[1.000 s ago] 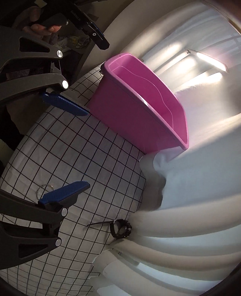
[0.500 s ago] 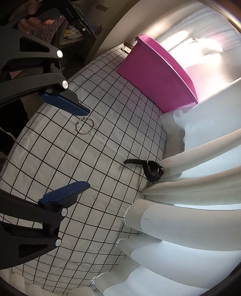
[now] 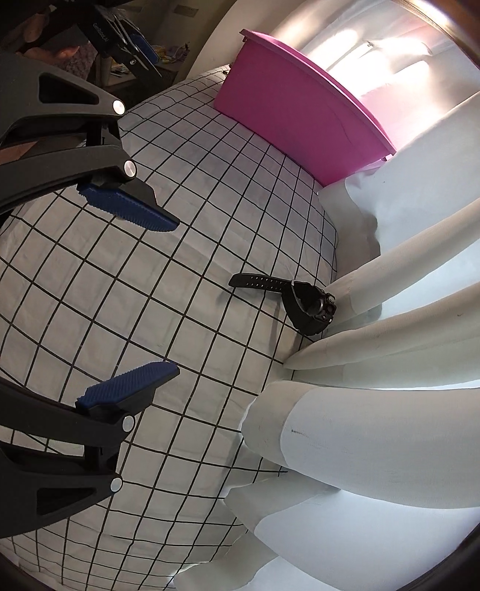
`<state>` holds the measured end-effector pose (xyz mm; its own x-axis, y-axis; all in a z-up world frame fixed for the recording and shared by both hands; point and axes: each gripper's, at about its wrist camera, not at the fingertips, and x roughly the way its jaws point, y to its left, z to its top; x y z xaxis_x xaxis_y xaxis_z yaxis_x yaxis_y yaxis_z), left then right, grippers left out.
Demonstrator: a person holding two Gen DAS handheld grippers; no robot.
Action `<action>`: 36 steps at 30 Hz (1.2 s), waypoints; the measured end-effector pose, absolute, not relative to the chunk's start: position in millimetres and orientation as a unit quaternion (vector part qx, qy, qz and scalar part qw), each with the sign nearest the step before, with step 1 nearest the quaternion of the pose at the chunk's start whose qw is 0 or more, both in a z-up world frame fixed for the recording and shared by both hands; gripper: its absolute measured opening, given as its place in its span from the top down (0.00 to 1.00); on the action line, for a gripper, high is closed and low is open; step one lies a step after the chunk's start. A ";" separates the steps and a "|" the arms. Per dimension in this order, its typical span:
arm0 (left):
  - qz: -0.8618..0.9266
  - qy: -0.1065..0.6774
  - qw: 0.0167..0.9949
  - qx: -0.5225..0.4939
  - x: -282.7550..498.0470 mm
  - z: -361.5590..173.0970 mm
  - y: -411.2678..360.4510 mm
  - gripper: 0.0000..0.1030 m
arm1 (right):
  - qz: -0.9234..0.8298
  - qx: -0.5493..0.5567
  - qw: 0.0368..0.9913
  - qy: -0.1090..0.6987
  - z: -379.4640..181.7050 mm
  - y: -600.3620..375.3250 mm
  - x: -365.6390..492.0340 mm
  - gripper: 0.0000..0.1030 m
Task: Organize jewelry
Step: 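Move both tools back over the table toward the silver bangle and black watch, then grasp the silver bangle with the left tool while the right tool grasps the black watch strap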
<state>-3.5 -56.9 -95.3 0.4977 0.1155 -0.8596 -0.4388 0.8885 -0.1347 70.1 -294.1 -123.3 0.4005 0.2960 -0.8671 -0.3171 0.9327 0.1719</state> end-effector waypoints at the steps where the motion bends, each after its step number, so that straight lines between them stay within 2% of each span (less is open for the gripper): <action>1: 0.171 0.475 0.846 -0.172 -3.8 -100.2 -58.2 0.06 | 0.187 -0.016 0.836 0.515 -127.1 -293.1 75.6 0.32; 7: 0.227 0.498 0.812 -0.203 -6.1 -134.1 -75.3 0.06 | 0.220 -0.056 0.825 0.517 -153.0 -286.9 117.8 0.32; 16: 0.278 0.482 0.797 -0.232 -13.3 -154.3 -124.0 0.06 | 0.268 -0.077 0.819 0.502 -173.2 -280.9 167.7 0.32; 36: 0.318 0.461 0.793 -0.239 30.4 -194.8 -167.0 0.06 | 0.298 -0.096 0.820 0.478 -194.2 -256.9 197.4 0.32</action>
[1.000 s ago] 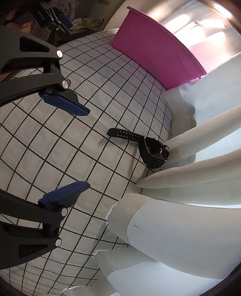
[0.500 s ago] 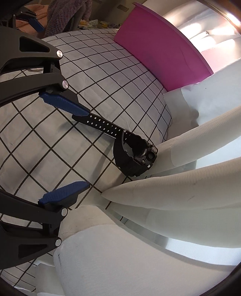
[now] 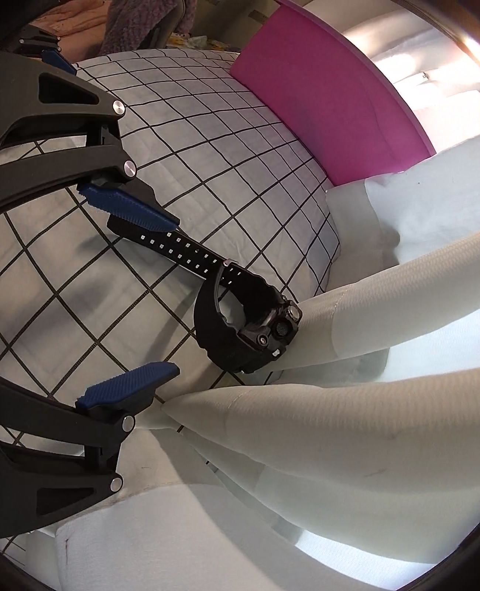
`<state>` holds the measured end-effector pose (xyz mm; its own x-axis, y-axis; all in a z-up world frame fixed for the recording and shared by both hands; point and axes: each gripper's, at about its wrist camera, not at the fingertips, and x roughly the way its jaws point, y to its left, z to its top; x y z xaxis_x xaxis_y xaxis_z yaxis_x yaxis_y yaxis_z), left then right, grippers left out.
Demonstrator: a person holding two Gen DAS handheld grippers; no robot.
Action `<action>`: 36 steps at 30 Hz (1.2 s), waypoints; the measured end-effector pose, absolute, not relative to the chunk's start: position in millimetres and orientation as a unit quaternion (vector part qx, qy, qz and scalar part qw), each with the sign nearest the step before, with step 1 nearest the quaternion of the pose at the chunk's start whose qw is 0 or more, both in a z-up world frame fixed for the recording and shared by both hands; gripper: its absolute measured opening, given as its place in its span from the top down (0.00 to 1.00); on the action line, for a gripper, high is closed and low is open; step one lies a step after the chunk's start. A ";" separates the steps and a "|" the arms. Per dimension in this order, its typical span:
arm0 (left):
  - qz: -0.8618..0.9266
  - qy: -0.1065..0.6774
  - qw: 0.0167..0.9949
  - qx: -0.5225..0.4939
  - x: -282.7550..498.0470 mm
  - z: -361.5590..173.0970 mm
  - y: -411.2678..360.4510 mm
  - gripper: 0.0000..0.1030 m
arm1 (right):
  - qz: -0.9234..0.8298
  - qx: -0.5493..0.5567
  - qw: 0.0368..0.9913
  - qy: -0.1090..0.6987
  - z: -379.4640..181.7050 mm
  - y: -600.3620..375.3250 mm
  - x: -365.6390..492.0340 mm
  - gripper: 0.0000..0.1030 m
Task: Organize jewelry
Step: 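Grasp the silver bangle with the left tool while the right tool grasps the black watch strap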
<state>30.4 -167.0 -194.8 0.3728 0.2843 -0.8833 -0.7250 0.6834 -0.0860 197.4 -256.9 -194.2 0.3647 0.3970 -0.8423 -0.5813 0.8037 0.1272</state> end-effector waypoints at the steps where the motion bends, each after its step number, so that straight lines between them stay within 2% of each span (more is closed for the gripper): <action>1: 0.324 0.457 0.794 -0.236 29.8 -194.8 -167.3 0.06 | 0.299 -0.094 0.820 0.479 -195.3 -255.0 198.9 0.32; 17: 0.373 0.441 0.785 -0.222 35.9 -198.7 -175.1 0.05 | 0.278 -0.110 0.821 0.486 -213.1 -224.2 222.8 0.29; 31: 0.407 0.424 0.776 -0.232 39.6 -199.5 -177.5 0.06 | 0.266 -0.159 0.846 0.434 -222.7 -208.7 219.1 0.24; 33: 0.401 0.423 0.779 -0.229 40.2 -198.3 -180.2 0.10 | 0.269 -0.158 0.846 0.433 -222.2 -210.1 219.3 0.25; 36: 0.391 0.419 0.789 -0.220 36.5 -194.7 -191.4 0.26 | 0.272 -0.154 0.848 0.428 -220.7 -215.1 218.2 0.32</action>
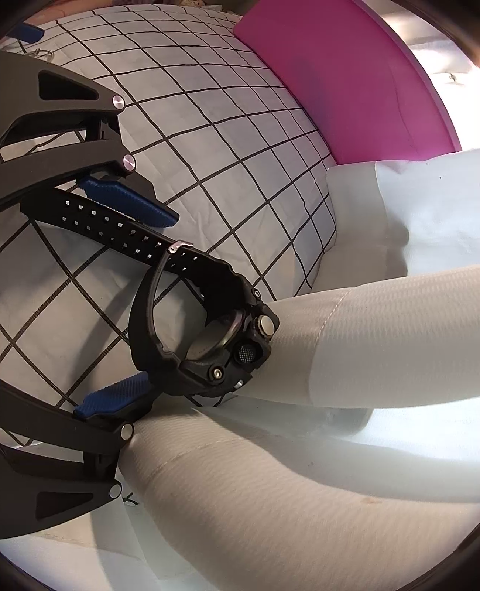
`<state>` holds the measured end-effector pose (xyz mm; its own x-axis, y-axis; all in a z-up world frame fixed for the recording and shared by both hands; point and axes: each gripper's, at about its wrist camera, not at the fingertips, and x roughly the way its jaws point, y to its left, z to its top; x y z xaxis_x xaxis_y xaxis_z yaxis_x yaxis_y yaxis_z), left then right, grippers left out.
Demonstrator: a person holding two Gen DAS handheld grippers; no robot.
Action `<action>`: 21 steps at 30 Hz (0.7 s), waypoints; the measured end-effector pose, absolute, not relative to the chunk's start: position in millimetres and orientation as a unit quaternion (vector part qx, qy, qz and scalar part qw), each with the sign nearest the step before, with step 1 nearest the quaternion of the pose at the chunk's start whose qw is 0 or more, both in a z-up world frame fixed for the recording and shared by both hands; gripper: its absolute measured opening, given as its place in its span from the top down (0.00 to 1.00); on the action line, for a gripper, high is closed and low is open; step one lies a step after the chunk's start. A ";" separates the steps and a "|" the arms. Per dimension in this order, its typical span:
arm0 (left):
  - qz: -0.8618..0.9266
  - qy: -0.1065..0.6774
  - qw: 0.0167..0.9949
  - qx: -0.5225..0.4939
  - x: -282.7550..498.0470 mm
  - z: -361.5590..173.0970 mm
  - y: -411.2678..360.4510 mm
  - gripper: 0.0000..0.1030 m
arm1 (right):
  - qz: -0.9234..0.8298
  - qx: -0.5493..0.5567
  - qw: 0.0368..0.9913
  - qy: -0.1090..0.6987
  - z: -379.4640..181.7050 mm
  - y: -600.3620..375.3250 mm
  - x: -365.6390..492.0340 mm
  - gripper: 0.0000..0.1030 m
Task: Organize jewelry
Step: 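Grasp the silver bangle with the left tool while the right tool grasps the black watch strap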
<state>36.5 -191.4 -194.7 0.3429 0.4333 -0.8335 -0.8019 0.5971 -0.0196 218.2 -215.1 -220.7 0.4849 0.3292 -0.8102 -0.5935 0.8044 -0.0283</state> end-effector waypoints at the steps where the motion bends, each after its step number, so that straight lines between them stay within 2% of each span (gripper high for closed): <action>1: 0.388 0.417 0.793 -0.215 35.5 -194.0 -194.6 0.32 | 0.274 -0.154 0.848 0.427 -219.0 -219.4 217.1 0.35; 2: 0.384 0.416 0.796 -0.215 35.5 -193.2 -196.7 0.36 | 0.276 -0.153 0.848 0.425 -218.2 -220.1 216.9 0.38; 3: 0.379 0.414 0.799 -0.215 36.2 -192.0 -197.4 0.43 | 0.277 -0.153 0.850 0.422 -217.1 -220.8 216.3 0.44; 4: 0.374 0.413 0.803 -0.212 36.6 -190.7 -198.5 0.57 | 0.282 -0.150 0.847 0.424 -216.2 -222.9 216.8 0.45; 5: 0.371 0.413 0.805 -0.210 37.4 -189.8 -198.6 0.59 | 0.283 -0.147 0.847 0.425 -215.8 -223.6 216.9 0.45; 11: 0.365 0.402 0.809 -0.224 31.3 -190.3 -187.2 0.60 | 0.297 -0.146 0.847 0.417 -213.0 -229.6 208.5 0.47; 13: 0.368 0.399 0.809 -0.226 27.3 -189.0 -184.8 0.60 | 0.301 -0.148 0.848 0.411 -210.9 -232.5 201.2 0.71; 15: 0.370 0.396 0.809 -0.226 24.0 -187.7 -182.8 0.60 | 0.302 -0.163 0.848 0.403 -209.4 -230.9 195.3 0.86; 21: 0.372 0.386 0.813 -0.226 16.0 -180.9 -177.8 0.60 | 0.316 -0.161 0.839 0.412 -214.0 -230.7 192.3 0.89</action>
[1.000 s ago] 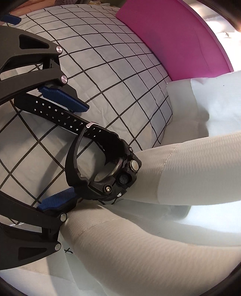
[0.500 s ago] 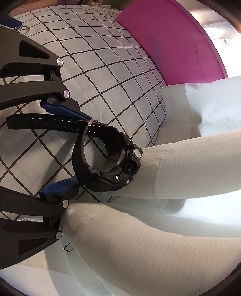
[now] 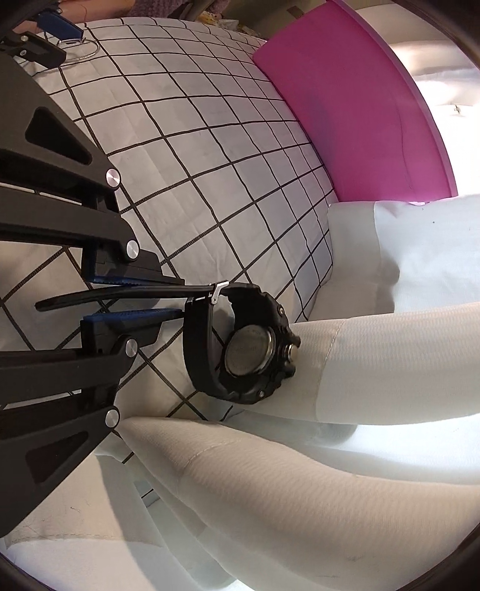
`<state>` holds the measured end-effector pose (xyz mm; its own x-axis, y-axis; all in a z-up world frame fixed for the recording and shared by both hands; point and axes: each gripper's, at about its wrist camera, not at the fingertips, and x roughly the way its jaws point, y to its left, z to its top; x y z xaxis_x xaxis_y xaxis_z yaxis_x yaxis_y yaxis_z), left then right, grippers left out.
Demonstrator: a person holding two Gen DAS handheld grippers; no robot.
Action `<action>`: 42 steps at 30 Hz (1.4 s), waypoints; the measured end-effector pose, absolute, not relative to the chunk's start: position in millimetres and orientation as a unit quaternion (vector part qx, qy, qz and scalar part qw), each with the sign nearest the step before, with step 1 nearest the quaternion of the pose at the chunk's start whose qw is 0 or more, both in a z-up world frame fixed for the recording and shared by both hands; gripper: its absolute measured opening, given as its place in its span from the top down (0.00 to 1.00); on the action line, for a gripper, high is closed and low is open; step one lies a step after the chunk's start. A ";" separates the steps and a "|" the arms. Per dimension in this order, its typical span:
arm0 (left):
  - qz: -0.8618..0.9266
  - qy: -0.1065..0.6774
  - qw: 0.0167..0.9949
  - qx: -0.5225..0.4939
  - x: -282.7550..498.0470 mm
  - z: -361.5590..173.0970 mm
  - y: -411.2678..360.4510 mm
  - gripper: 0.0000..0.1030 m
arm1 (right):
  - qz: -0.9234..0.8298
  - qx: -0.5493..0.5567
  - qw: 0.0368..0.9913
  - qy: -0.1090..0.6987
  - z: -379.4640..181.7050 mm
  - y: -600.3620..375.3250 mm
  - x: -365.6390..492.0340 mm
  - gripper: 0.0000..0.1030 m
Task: Organize jewelry
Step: 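Grasp the silver bangle with the left tool while the right tool grasps the black watch strap, then lift and carry the bangle and black watch over the pink tub with both tools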
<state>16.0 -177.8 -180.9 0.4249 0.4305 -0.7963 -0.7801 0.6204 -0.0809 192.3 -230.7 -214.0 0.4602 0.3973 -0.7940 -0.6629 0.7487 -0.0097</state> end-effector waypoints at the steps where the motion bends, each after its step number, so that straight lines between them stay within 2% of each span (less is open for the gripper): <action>1: 0.372 0.385 0.814 -0.226 15.2 -180.0 -176.8 0.60 | 0.316 -0.157 0.838 0.417 -216.2 -226.6 196.9 0.89; 9: 0.364 0.387 0.814 -0.234 12.7 -180.6 -173.6 0.60 | 0.307 -0.142 0.835 0.434 -221.8 -213.1 213.9 0.89; 11: 0.365 0.387 0.813 -0.234 11.9 -180.8 -172.5 0.60 | 0.305 -0.131 0.834 0.442 -220.4 -211.2 216.8 0.85; 13: 0.365 0.388 0.813 -0.236 10.9 -180.7 -170.8 0.60 | 0.309 -0.120 0.830 0.448 -220.6 -206.1 219.3 0.72; 15: 0.366 0.387 0.812 -0.237 10.0 -180.0 -169.1 0.60 | 0.304 -0.121 0.834 0.445 -219.9 -201.3 216.7 0.52; 17: 0.366 0.386 0.812 -0.239 8.3 -178.9 -165.7 0.60 | 0.289 -0.121 0.842 0.440 -218.8 -199.7 213.0 0.47; 29: 0.365 0.387 0.809 -0.251 5.1 -180.3 -153.0 0.60 | 0.224 -0.075 0.862 0.448 -216.9 -220.2 225.2 0.44; 31: 0.363 0.388 0.809 -0.251 5.3 -181.3 -151.6 0.60 | 0.220 -0.077 0.865 0.445 -217.1 -216.6 229.3 0.37; 36: 0.361 0.389 0.809 -0.252 4.3 -182.0 -147.5 0.60 | 0.208 -0.081 0.867 0.445 -221.4 -208.9 238.7 0.37; 42: 0.359 0.390 0.808 -0.256 3.1 -182.4 -141.0 0.60 | 0.182 -0.100 0.875 0.437 -227.4 -195.0 251.7 0.31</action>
<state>3.1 -141.0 -182.4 0.4379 0.3816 -0.8140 -0.7807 0.6105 -0.1338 251.7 -195.0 -227.4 0.5517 0.2312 -0.8014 -0.4067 0.9134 -0.0165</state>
